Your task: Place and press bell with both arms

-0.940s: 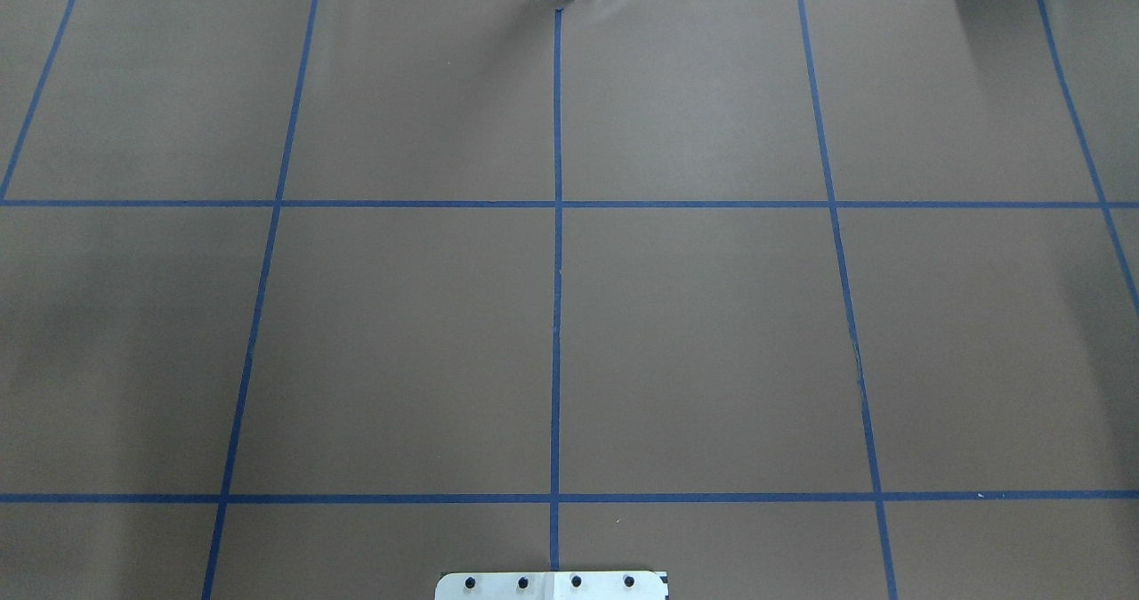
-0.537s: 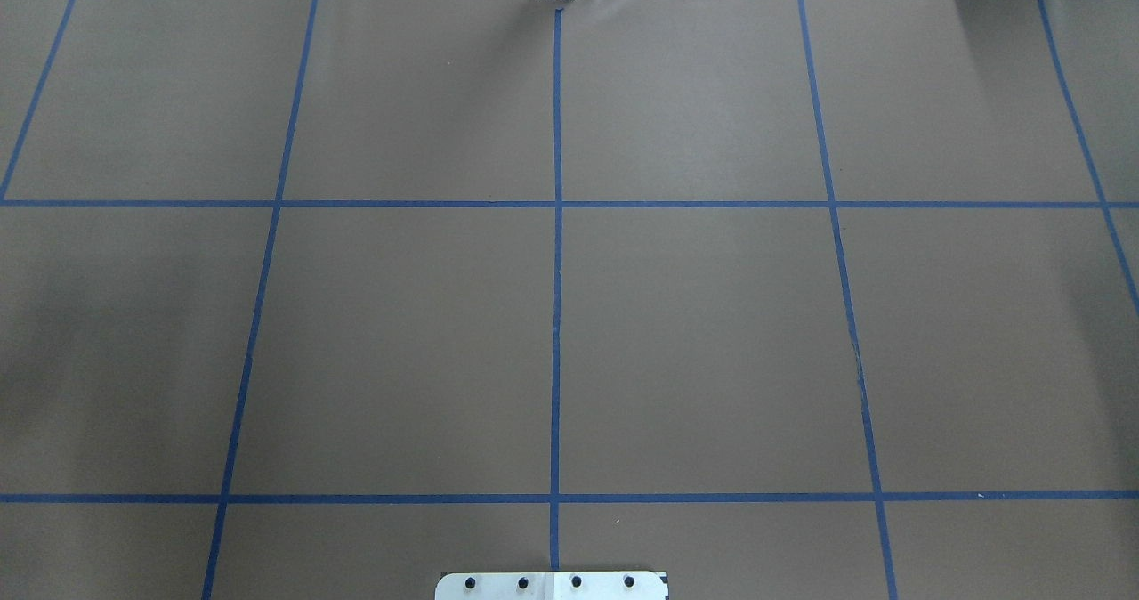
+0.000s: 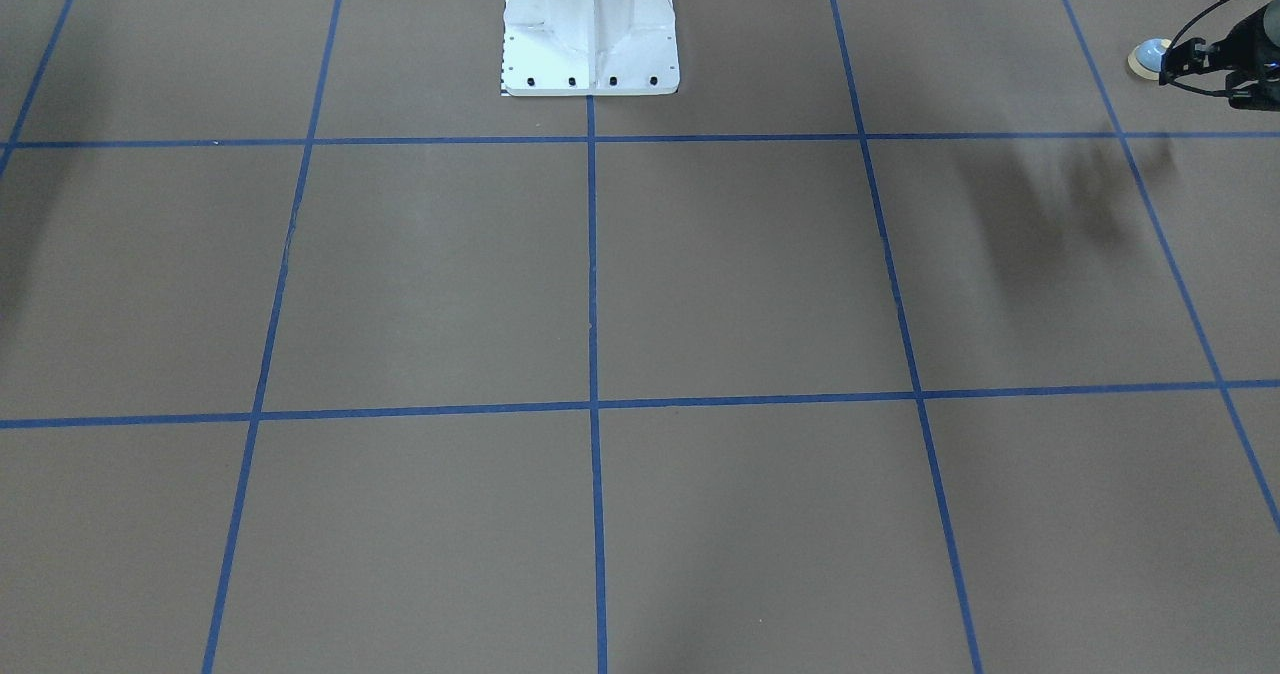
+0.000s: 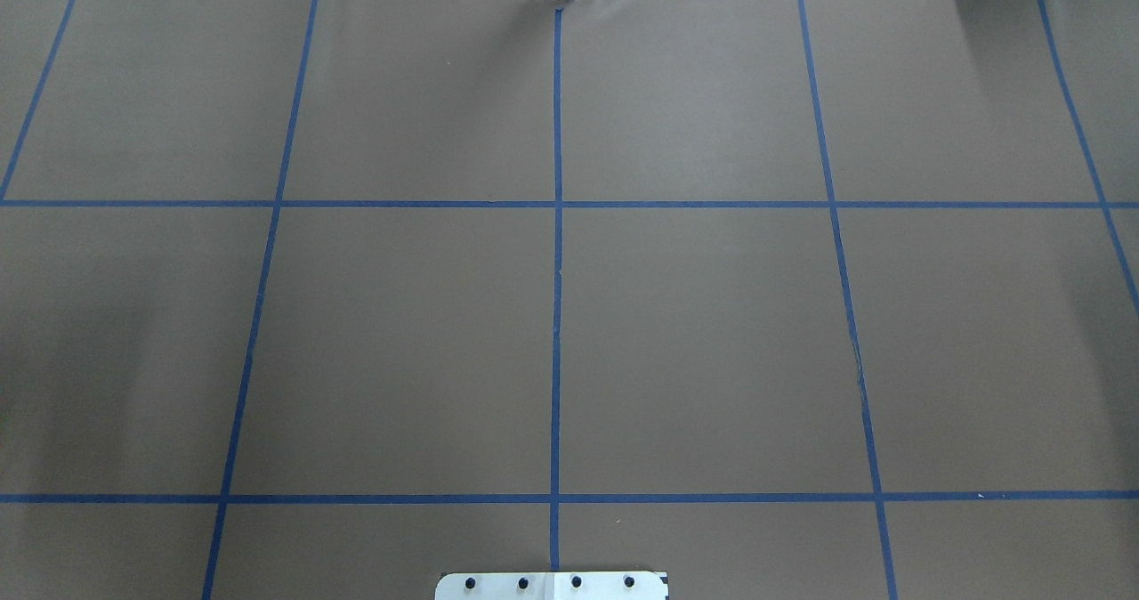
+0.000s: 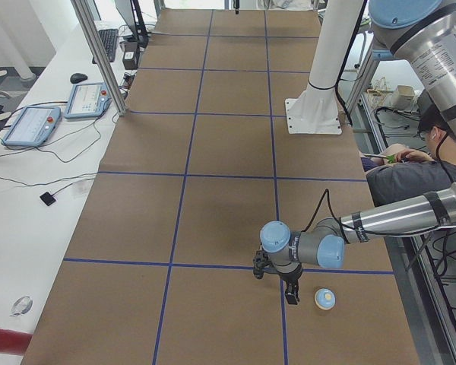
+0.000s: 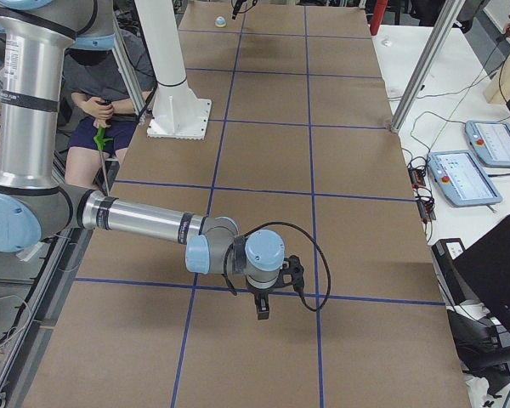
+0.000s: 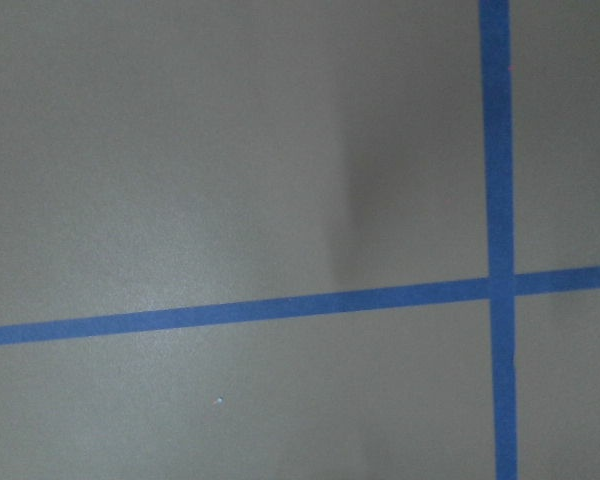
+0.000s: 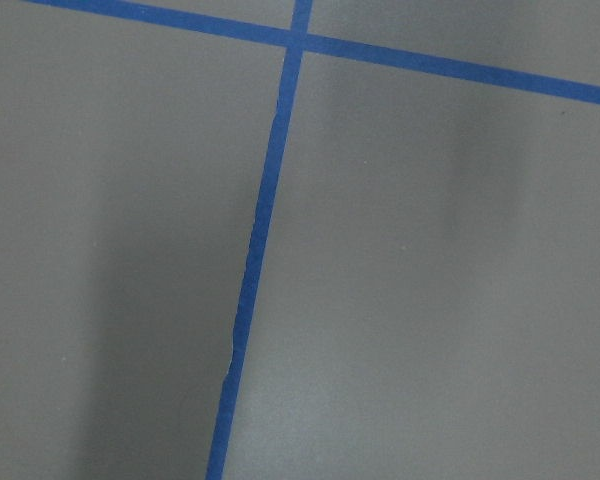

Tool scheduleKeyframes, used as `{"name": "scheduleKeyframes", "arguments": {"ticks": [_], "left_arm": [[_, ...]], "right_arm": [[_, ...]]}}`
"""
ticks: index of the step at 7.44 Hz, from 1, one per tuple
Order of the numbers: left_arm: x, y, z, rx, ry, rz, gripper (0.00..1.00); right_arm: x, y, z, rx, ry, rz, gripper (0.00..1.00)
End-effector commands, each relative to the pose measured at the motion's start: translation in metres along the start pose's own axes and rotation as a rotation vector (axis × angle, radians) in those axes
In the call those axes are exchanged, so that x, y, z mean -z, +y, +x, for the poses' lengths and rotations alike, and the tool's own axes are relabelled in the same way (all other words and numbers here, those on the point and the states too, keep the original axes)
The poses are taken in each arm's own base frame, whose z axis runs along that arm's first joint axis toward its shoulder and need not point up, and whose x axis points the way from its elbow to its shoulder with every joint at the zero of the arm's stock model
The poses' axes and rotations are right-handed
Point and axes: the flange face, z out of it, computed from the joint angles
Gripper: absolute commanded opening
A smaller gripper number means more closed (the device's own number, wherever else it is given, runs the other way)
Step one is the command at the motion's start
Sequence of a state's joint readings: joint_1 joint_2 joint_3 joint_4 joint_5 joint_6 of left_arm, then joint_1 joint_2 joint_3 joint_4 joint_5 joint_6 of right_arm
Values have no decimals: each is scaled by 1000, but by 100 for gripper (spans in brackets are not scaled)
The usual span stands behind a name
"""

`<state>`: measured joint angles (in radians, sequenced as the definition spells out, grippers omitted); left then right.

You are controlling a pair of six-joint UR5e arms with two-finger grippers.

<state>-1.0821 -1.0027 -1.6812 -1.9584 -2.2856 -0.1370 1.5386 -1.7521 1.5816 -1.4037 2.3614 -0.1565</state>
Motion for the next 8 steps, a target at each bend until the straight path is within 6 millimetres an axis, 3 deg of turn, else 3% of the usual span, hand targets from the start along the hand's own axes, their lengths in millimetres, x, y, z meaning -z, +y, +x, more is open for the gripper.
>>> {"name": "scheduleKeyframes", "arguments": {"ticks": [1,8], "left_arm": [[-30,12,-17,-50,-9,-55,99],[-43,20,-11,-76,61,-110,99]], "right_arm": [[-6,13,4,-11,-1,-10,100],[-10,22,7,-23,-4,-22,100]]}}
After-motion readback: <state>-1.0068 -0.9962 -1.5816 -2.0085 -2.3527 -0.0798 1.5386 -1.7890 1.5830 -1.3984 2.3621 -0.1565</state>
